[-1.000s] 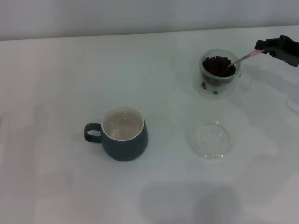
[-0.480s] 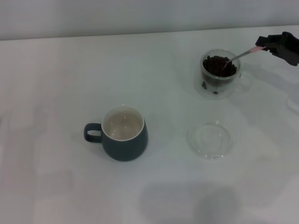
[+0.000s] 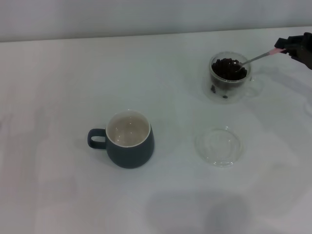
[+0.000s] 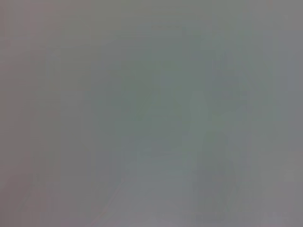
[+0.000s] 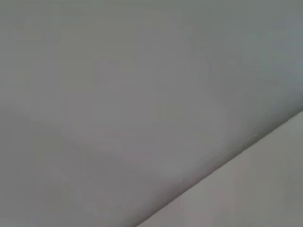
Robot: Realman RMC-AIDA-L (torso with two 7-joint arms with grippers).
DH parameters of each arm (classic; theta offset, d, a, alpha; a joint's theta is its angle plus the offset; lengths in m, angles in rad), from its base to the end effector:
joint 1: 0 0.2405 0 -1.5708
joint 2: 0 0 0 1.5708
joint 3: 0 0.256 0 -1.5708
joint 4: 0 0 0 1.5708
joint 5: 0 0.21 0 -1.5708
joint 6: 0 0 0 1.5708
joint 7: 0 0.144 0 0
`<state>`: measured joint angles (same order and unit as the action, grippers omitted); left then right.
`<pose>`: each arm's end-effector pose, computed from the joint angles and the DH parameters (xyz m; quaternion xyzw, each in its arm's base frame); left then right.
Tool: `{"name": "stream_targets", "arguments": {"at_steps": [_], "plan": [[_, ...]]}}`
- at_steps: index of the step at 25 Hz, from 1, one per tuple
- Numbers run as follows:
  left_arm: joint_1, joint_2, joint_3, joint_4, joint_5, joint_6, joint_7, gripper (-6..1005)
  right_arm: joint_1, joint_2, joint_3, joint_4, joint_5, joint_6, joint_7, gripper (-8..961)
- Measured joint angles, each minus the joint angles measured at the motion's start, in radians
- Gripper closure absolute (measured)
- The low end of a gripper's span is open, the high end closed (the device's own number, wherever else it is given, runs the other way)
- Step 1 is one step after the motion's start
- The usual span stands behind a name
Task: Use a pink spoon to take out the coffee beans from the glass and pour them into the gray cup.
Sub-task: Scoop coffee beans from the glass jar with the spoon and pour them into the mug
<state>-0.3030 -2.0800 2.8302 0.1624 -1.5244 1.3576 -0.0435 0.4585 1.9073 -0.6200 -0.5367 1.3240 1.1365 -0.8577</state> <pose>-0.3661 0.2692 0.0005 -0.6259 -0.2441 -0.2777 0.6867 0.3581 0.3636 0.0895 -0.6101 0.6617 0.3443 0.2671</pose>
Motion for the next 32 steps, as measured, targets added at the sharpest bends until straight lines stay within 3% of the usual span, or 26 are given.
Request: {"name": "stream_targets", "arguments": {"at_steps": [3, 11, 15, 22, 27, 32], "plan": [[-0.003, 0.0, 0.0, -0.004, 0.0, 0.0, 0.001, 200, 0.0, -0.012, 0.018, 0.02, 0.0, 0.023, 0.0, 808], [-0.011, 0.0, 0.0, -0.011, 0.0, 0.0, 0.001, 200, -0.002, -0.017, 0.07, 0.044, 0.008, 0.073, 0.001, 809], [-0.012, 0.0, 0.0, -0.012, 0.0, 0.0, 0.001, 200, 0.001, -0.03, 0.092, 0.07, 0.025, 0.1, 0.004, 809], [-0.017, 0.0, 0.0, -0.012, 0.0, -0.001, 0.001, 199, 0.032, -0.039, 0.075, 0.075, 0.02, 0.19, 0.035, 809], [-0.027, 0.0, 0.0, -0.012, 0.0, -0.014, 0.001, 199, 0.077, -0.027, 0.013, 0.075, 0.017, 0.238, 0.066, 808], [-0.033, 0.0, 0.0, -0.012, 0.0, -0.027, 0.001, 199, 0.12, 0.005, -0.052, 0.072, 0.016, 0.264, 0.069, 808]]}}
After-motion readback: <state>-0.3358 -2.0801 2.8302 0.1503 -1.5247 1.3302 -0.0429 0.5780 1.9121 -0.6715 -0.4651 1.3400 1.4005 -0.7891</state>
